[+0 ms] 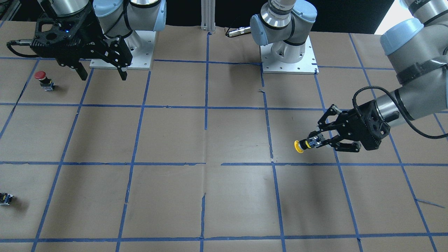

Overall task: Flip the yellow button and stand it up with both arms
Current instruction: 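Lift the yellow button and carry it toward the right gripper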

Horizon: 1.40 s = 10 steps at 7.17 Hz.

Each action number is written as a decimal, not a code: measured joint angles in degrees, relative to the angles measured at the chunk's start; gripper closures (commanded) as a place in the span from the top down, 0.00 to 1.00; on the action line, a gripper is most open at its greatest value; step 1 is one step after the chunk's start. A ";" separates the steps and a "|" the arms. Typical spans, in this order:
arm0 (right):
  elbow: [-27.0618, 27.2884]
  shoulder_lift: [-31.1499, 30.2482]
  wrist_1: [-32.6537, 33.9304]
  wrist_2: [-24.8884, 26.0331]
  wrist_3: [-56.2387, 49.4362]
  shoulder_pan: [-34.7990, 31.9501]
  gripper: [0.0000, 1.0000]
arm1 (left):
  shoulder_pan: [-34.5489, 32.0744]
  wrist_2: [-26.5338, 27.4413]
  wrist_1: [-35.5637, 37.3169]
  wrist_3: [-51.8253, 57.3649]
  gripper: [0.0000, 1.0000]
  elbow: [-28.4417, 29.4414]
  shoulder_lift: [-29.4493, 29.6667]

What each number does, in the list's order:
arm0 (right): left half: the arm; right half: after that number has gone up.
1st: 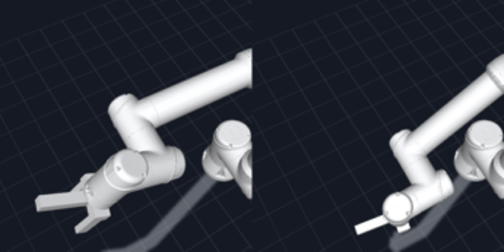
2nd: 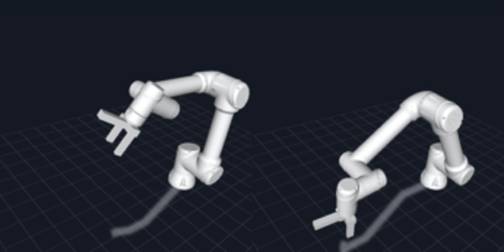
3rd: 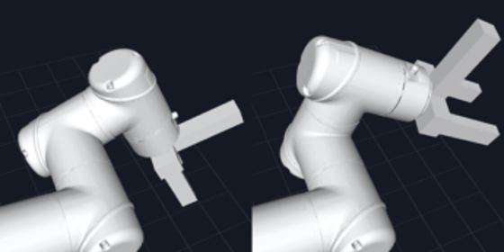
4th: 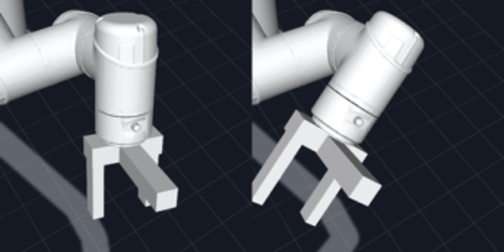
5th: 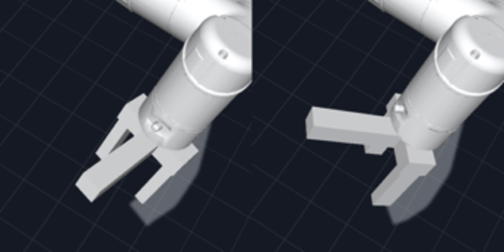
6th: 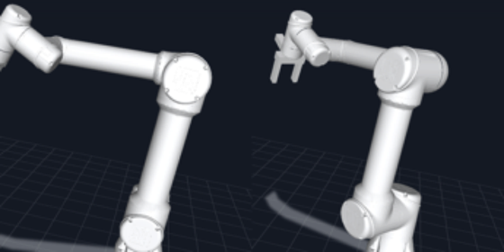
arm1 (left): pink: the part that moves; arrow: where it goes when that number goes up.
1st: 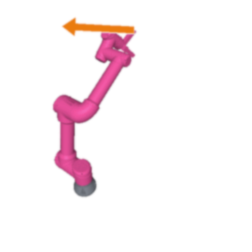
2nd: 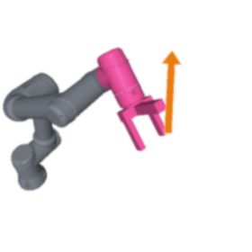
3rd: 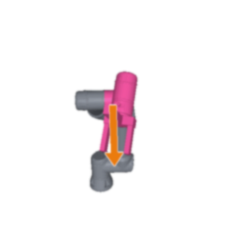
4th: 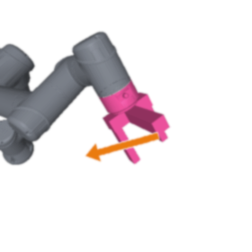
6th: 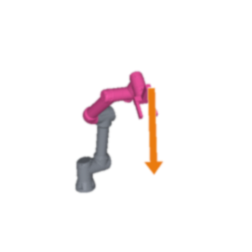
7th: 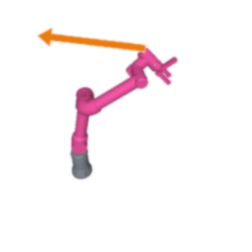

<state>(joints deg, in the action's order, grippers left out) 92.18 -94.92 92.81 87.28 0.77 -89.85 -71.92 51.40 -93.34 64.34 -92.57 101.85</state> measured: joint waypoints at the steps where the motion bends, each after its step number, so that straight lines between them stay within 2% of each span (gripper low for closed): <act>1: -0.04 0.01 0.00 0.00 -0.04 0.01 1.00 | -3.07 -8.32 -1.88 -8.63 0.02 0.19 -1.64; 4: -0.07 0.08 0.06 0.00 -0.09 0.03 1.00 | -9.89 -30.63 -2.75 -29.24 0.02 -0.56 -6.10; 6: -0.35 0.28 0.12 0.00 -0.19 0.26 1.00 | -12.52 -41.74 -2.71 -34.98 0.02 -3.13 -8.35; 8: -1.05 0.64 0.10 0.00 -0.23 1.16 1.00 | -13.30 -47.93 -2.45 -36.75 0.02 -7.13 -9.21; 10: -2.47 0.74 -0.54 -1.64 -0.33 4.69 1.00 | -14.90 -50.28 -2.37 -38.81 0.02 -8.39 -9.14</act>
<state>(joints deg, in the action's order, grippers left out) 89.71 -94.18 92.28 85.64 0.44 -85.16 -86.82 1.12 -95.71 25.54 -100.97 92.71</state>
